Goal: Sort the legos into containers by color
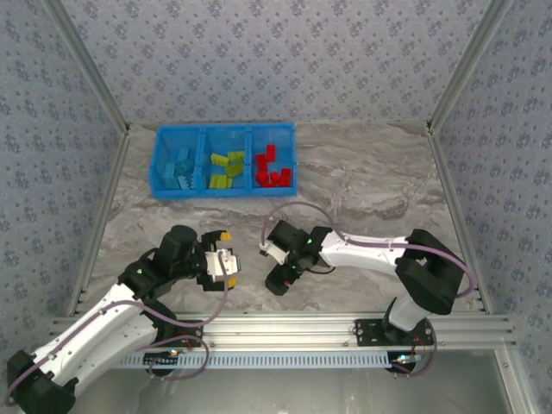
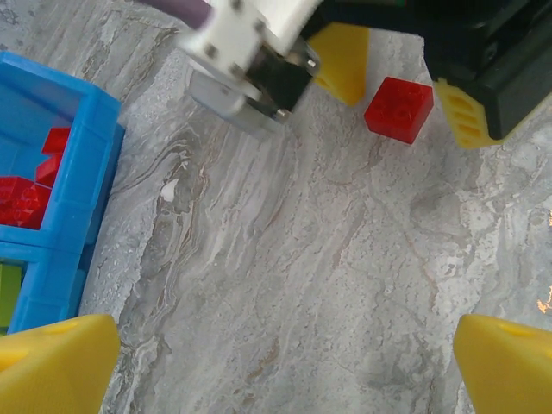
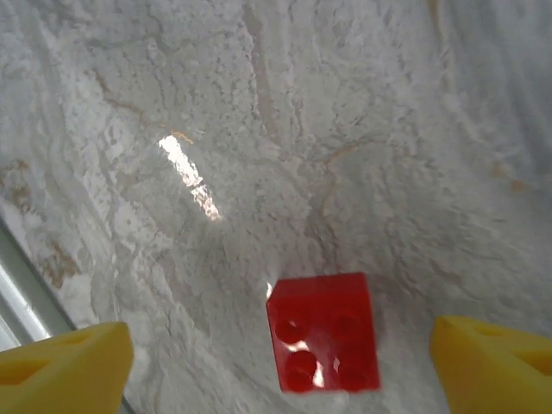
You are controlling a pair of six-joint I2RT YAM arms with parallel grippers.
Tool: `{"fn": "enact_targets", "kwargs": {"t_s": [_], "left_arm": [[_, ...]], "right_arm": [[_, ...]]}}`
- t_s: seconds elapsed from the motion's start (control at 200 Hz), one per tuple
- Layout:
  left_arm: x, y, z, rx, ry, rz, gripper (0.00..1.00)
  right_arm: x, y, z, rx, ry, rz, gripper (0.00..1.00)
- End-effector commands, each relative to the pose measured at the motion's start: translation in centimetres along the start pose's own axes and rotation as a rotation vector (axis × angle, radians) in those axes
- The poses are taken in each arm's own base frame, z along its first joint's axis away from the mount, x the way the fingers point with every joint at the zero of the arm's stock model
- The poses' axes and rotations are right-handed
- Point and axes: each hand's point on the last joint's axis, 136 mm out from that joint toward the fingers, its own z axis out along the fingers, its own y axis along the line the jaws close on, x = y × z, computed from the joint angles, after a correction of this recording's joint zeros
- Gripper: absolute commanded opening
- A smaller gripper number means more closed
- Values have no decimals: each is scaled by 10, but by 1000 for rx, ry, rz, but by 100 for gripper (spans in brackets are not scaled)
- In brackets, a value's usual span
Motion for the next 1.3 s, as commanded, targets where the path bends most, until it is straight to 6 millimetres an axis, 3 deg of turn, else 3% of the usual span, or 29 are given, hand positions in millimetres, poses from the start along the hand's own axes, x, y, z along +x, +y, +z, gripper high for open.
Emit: {"fn": "enact_targets", "kwargs": {"t_s": [0.0, 0.235, 0.45, 0.6, 0.779, 0.869, 1.079, 1.294], "left_arm": [[-14, 4, -7, 6, -36, 28, 99], [-14, 5, -8, 5, -34, 29, 99], [-15, 6, -9, -2, -36, 30, 99], [-15, 7, -10, -12, -36, 32, 99], [-27, 38, -19, -170, -92, -73, 99], [-31, 55, -24, -241, -110, -159, 99], [-17, 85, -27, -356, -25, -360, 99], [-1, 87, -20, -352, 89, -389, 99]], "right_arm": [[-3, 0, 11, 32, -16, 12, 70], [22, -23, 17, 168, 49, 7, 52], [11, -28, -1, 199, -28, 44, 33], [-31, -42, -45, 126, -236, 180, 31], [-100, -101, -133, 215, -630, 249, 27], [-127, -126, -155, 299, -720, 223, 27], [-201, -184, -161, 407, -766, 231, 27], [-248, -260, -135, 593, -693, 280, 29]]}}
